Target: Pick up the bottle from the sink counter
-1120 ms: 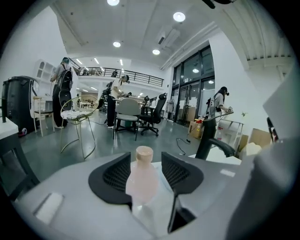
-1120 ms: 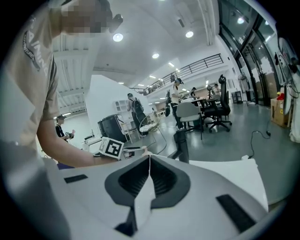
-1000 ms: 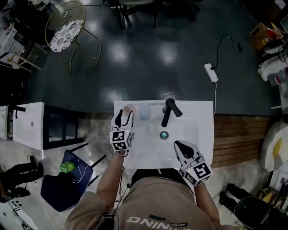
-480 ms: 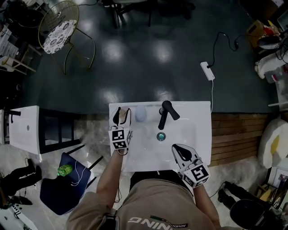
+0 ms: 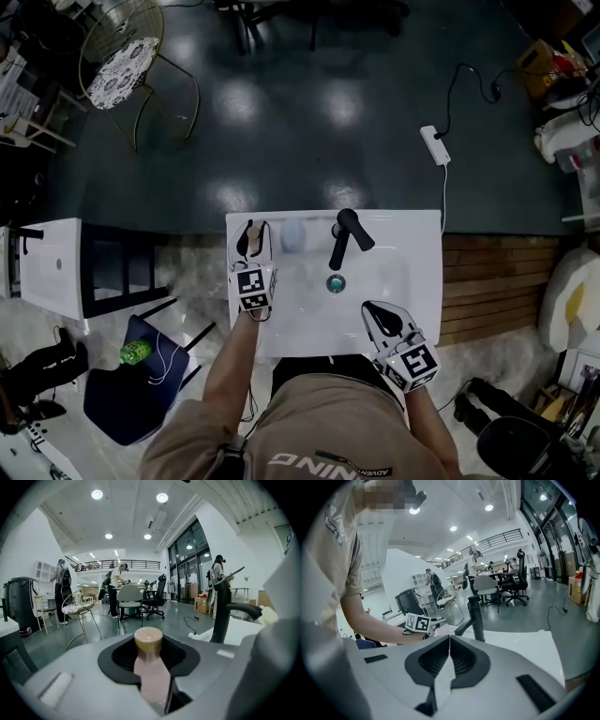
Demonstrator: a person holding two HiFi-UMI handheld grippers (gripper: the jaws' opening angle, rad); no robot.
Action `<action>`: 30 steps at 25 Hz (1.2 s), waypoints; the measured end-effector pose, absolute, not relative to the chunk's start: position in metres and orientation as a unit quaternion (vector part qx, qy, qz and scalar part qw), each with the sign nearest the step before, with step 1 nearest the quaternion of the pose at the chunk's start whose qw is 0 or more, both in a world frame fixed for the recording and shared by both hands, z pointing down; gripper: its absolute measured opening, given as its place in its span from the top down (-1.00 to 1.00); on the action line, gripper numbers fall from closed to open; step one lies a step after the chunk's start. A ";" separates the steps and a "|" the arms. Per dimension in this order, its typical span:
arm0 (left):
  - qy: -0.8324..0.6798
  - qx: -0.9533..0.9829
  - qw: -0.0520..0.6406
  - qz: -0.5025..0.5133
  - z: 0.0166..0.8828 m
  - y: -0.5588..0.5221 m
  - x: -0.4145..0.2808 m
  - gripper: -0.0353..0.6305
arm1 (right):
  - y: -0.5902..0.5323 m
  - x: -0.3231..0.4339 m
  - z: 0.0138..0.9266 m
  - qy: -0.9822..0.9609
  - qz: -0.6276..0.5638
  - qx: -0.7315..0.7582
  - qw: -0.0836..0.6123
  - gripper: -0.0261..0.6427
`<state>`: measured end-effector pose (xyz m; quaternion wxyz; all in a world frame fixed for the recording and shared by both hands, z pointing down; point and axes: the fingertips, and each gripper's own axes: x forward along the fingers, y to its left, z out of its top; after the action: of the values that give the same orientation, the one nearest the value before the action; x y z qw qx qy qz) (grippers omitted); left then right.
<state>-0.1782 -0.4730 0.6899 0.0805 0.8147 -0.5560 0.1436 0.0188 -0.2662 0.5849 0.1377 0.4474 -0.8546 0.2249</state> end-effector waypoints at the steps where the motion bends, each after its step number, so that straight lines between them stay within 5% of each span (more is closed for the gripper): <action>1: -0.556 0.814 0.081 0.144 0.689 -0.473 -0.178 0.51 | -0.266 0.018 0.585 -0.855 0.224 0.446 0.138 0.89; 30: -0.542 0.823 0.112 0.125 0.626 -0.401 -0.166 0.52 | -0.242 0.006 0.571 -0.904 0.195 0.358 0.131 0.89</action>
<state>-0.1663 -0.4010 0.6264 0.1123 0.8234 -0.5421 0.1247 0.0063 -0.2425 0.5707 0.1309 0.3581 -0.9036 0.1953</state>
